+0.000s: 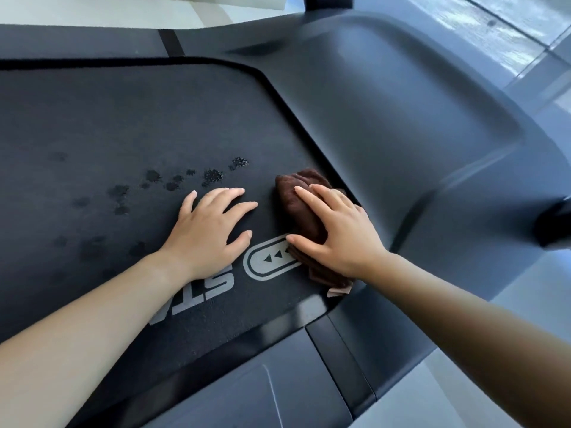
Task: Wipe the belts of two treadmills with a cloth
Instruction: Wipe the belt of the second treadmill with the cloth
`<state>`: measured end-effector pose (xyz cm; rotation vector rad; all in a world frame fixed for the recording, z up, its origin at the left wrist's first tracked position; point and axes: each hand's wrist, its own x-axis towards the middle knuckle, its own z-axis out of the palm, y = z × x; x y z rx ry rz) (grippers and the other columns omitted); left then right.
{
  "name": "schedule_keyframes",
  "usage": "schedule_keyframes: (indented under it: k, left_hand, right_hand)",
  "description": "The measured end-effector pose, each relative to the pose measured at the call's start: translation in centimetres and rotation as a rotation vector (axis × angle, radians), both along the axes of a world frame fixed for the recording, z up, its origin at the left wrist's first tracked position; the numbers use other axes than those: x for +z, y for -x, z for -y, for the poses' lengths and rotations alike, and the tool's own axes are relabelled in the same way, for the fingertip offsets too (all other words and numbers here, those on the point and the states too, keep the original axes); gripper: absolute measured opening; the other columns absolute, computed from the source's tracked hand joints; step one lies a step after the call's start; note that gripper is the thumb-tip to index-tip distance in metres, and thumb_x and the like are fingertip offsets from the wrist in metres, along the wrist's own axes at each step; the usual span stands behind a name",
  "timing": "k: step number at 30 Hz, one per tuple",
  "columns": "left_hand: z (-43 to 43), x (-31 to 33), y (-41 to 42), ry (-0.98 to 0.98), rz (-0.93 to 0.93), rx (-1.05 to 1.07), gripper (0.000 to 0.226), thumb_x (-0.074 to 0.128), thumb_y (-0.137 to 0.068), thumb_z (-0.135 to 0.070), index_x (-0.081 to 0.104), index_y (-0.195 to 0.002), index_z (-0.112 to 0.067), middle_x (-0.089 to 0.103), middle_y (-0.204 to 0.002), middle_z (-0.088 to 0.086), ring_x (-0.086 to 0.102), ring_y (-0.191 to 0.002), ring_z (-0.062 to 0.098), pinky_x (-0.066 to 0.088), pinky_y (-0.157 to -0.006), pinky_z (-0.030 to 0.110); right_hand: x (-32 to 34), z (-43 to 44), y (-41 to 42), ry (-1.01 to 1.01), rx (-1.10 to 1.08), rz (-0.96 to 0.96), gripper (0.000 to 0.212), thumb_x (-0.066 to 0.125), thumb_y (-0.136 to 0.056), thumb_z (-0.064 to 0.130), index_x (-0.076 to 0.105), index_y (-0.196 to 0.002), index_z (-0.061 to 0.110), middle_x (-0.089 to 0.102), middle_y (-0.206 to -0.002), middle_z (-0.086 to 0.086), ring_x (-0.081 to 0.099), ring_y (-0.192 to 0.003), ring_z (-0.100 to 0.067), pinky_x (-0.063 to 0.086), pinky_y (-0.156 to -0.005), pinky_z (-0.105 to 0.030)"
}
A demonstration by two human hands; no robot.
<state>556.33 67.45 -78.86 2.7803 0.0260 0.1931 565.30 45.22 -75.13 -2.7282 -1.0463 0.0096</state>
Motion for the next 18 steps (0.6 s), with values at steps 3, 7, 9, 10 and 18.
schedule_keyframes:
  k: [3,7,9,10,18]
  left_hand:
    - [0.4,0.0,-0.1,-0.004,0.01,0.006,0.049,0.044,-0.087,-0.044,0.044,-0.135,-0.032,0.034,-0.146,-0.005,0.024,-0.137,0.016,0.01,-0.113,0.052]
    - [-0.3,-0.1,0.2,0.002,-0.016,-0.032,0.051,0.039,-0.088,-0.046,0.039,-0.138,-0.033,0.028,-0.15,-0.007,0.018,-0.141,0.013,0.007,-0.115,0.048]
    - [-0.7,-0.2,0.5,-0.001,-0.029,-0.053,0.052,0.037,-0.089,-0.047,0.036,-0.14,-0.034,0.024,-0.152,-0.009,0.013,-0.142,0.011,0.005,-0.116,0.045]
    - [-0.9,-0.1,0.6,-0.001,-0.032,-0.062,0.053,0.037,-0.089,-0.048,0.034,-0.14,-0.035,0.023,-0.153,-0.01,0.012,-0.142,0.01,0.005,-0.116,0.043]
    - [-5.0,0.0,-3.0,-0.018,-0.044,0.112,0.055,0.037,-0.088,-0.051,0.035,-0.141,-0.034,0.024,-0.152,-0.007,0.015,-0.142,0.015,0.009,-0.115,0.045]
  right_hand:
    - [0.6,1.2,0.7,0.046,0.024,0.002,0.081,0.048,-0.08,0.071,0.019,-0.149,0.042,0.027,-0.155,0.003,0.024,-0.14,-0.019,0.03,-0.105,-0.041]
    - [0.3,1.4,1.5,0.048,0.075,-0.019,0.08,0.051,-0.084,0.065,0.01,-0.149,0.044,0.015,-0.158,-0.001,0.012,-0.145,-0.024,0.021,-0.114,-0.049]
    - [-0.2,0.6,1.4,0.02,0.066,-0.057,0.076,0.054,-0.086,0.06,0.014,-0.149,0.043,0.014,-0.159,-0.001,0.008,-0.146,-0.027,0.015,-0.115,-0.055]
    - [-0.4,0.1,1.2,-0.012,0.047,-0.062,0.073,0.056,-0.087,0.057,0.02,-0.148,0.041,0.016,-0.158,-0.002,0.009,-0.146,-0.028,0.014,-0.115,-0.056]
    - [-1.5,-4.7,-3.6,-0.203,-0.008,-0.012,0.062,0.064,-0.086,0.047,0.042,-0.143,0.031,0.035,-0.151,-0.006,0.025,-0.141,-0.026,0.019,-0.115,-0.049]
